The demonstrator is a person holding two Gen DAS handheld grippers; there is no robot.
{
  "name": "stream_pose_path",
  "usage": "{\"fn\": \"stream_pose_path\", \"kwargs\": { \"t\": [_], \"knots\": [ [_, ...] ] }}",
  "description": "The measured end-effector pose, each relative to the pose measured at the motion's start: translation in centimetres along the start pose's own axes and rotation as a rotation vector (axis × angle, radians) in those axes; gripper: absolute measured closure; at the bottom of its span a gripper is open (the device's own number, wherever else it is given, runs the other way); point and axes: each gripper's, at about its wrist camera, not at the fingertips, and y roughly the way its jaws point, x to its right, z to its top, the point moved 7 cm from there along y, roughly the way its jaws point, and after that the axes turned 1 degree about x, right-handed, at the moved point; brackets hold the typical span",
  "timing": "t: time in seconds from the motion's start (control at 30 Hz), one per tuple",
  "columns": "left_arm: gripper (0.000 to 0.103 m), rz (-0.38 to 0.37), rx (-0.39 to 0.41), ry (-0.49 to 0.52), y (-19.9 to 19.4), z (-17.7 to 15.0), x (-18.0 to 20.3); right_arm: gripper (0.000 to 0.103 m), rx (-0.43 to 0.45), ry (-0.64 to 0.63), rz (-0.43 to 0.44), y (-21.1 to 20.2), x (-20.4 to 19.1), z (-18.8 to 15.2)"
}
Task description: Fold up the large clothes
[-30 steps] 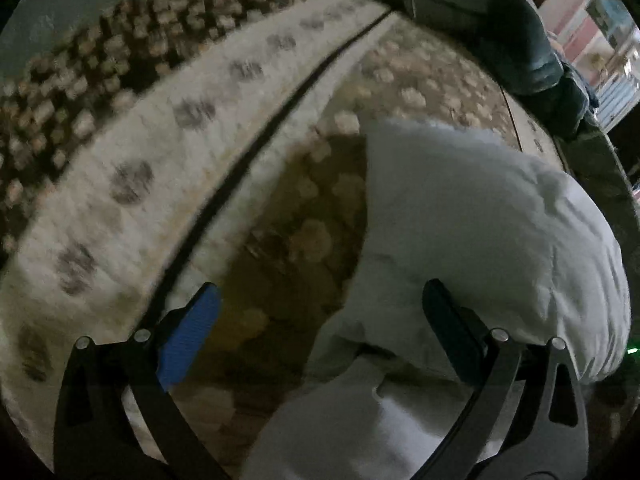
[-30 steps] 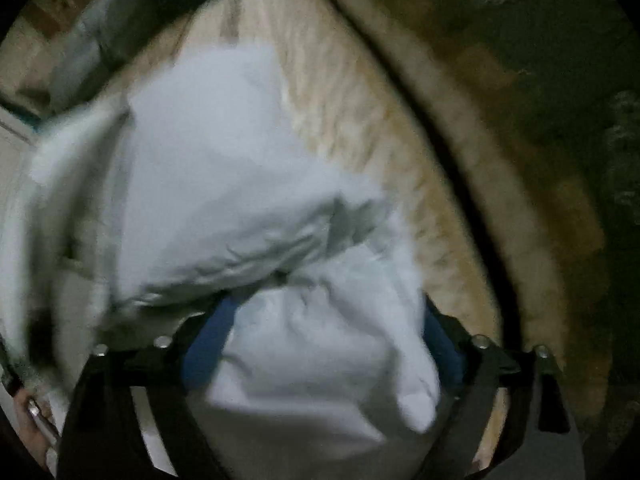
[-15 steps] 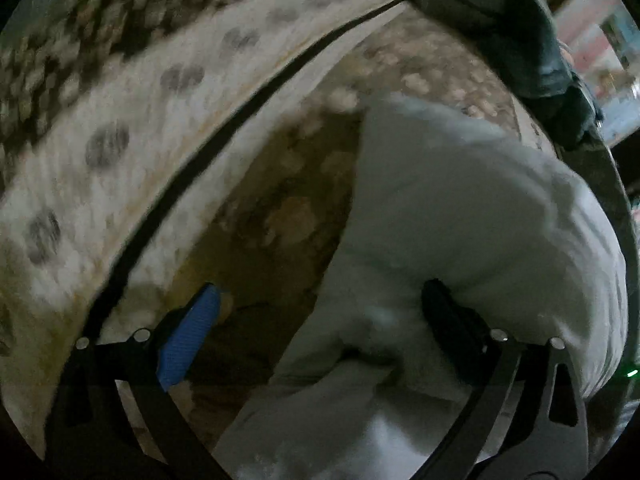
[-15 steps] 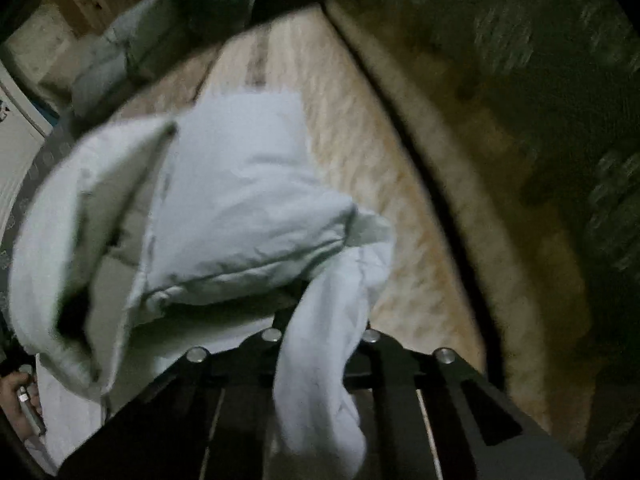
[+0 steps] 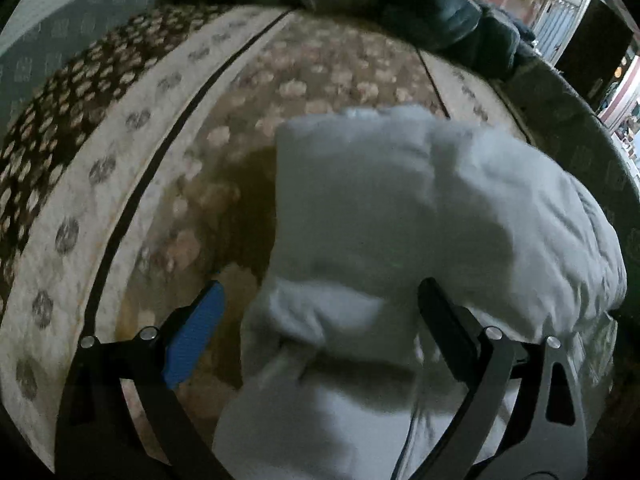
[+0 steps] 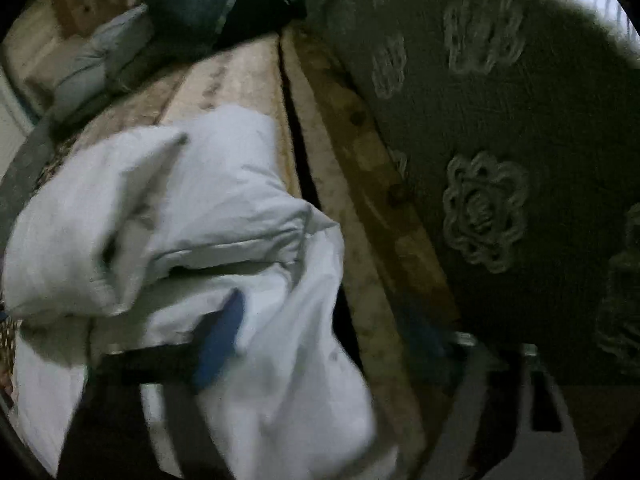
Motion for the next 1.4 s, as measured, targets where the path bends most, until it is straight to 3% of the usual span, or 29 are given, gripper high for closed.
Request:
{"fn": "stream_pose_path", "kwargs": {
  "t": [0.17, 0.27, 0.4, 0.47, 0.6, 0.67, 0.9, 1.07, 1.17, 1.4],
  "knots": [
    [0.007, 0.069, -0.051, 0.064, -1.6, -2.3, -1.4, 0.014, -0.026, -0.012, 0.045, -3.3, -0.5, -3.3],
    [0.007, 0.036, -0.086, 0.058, -3.2, -4.0, -1.4, 0.014, -0.084, -0.046, 0.050, -4.4, -1.2, -6.2],
    [0.007, 0.031, -0.094, 0.104, -5.2, -6.5, -1.1, 0.014, -0.089, -0.053, 0.025, -6.3, -1.3, -8.4],
    [0.007, 0.034, -0.099, 0.081, -6.0, -7.7, -1.4, 0.014, -0.103, -0.058, 0.027, -6.9, -1.5, -9.7],
    [0.007, 0.009, -0.084, -0.016, -7.8, -10.5, -2.1, 0.014, -0.124, -0.186, -0.040, -8.3, -2.0, -12.2],
    [0.007, 0.015, -0.076, -0.015, -8.6, -12.9, -1.7, 0.014, -0.124, -0.221, -0.059, -9.2, -1.9, -13.1],
    [0.007, 0.007, -0.056, -0.026, -10.3, -19.9, -0.3, 0.014, -0.134, -0.110, -0.060, -10.7, 0.9, -14.3],
    [0.005, 0.027, -0.063, 0.033, -11.0, -20.8, 0.8, 0.014, -0.168, -0.017, -0.057, -10.7, 2.4, -15.1],
    [0.005, 0.036, -0.078, 0.021, -10.8, -21.2, 0.6, 0.014, -0.170, -0.022, -0.042, -10.5, 2.2, -15.2],
    [0.003, 0.105, -0.109, 0.106, -8.9, -21.8, 1.8, 0.014, -0.214, -0.014, -0.015, -9.0, 2.4, -15.7]
  ]
}}
